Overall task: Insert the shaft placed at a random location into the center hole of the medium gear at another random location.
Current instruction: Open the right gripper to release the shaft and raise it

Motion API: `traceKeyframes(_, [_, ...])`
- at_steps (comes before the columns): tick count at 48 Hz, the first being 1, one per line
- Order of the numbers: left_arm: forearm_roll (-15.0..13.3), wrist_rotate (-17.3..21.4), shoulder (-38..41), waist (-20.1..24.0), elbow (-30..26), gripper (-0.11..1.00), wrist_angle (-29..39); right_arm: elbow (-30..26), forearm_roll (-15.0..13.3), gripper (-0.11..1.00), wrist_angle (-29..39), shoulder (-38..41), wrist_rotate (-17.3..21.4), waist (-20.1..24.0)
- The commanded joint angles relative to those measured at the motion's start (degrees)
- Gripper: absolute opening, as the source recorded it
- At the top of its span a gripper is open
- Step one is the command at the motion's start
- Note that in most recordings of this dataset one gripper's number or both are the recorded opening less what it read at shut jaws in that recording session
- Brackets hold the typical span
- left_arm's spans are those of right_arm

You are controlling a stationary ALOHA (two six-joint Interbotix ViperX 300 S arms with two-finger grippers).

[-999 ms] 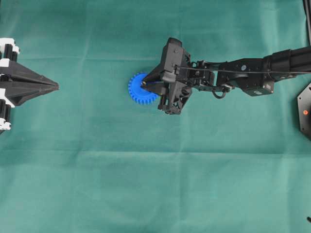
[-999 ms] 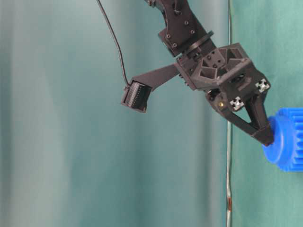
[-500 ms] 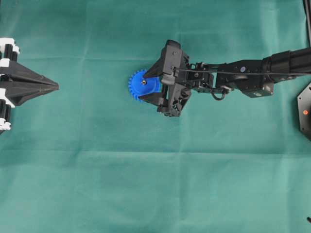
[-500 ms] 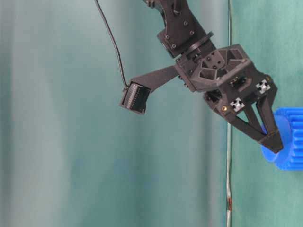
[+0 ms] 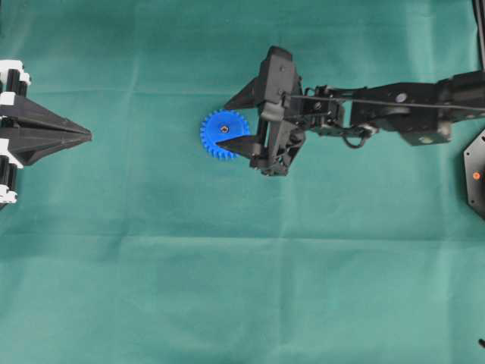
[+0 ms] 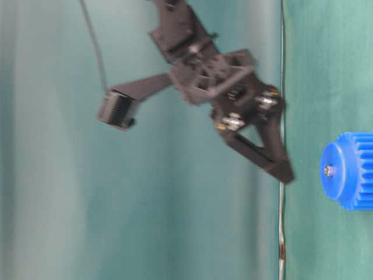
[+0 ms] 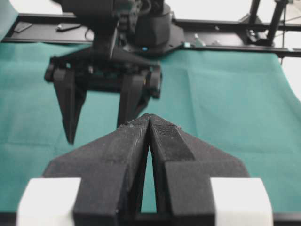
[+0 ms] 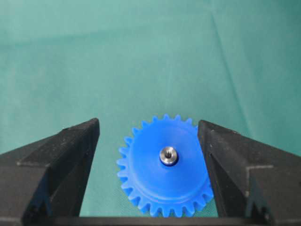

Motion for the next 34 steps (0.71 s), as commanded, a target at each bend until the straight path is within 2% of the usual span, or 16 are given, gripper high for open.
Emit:
traceKeyframes(1, [0.18, -0.09, 0.26, 0.00, -1.14, 0.00, -0.26, -0.70, -0.26, 0.85, 1.41, -4.57, 0.35, 0.18])
traceKeyframes(14, [0.18, -0.18, 0.09, 0.00, -1.23, 0.00, -0.09, 0.18, -1.05, 0.85, 2.55, -10.99, 0.26, 0.53])
traceKeyframes(34, [0.18, -0.18, 0.00, 0.00, -1.23, 0.00, 0.18, 0.79, -1.05, 0.84, 2.72, -11.87, 0.35, 0.97])
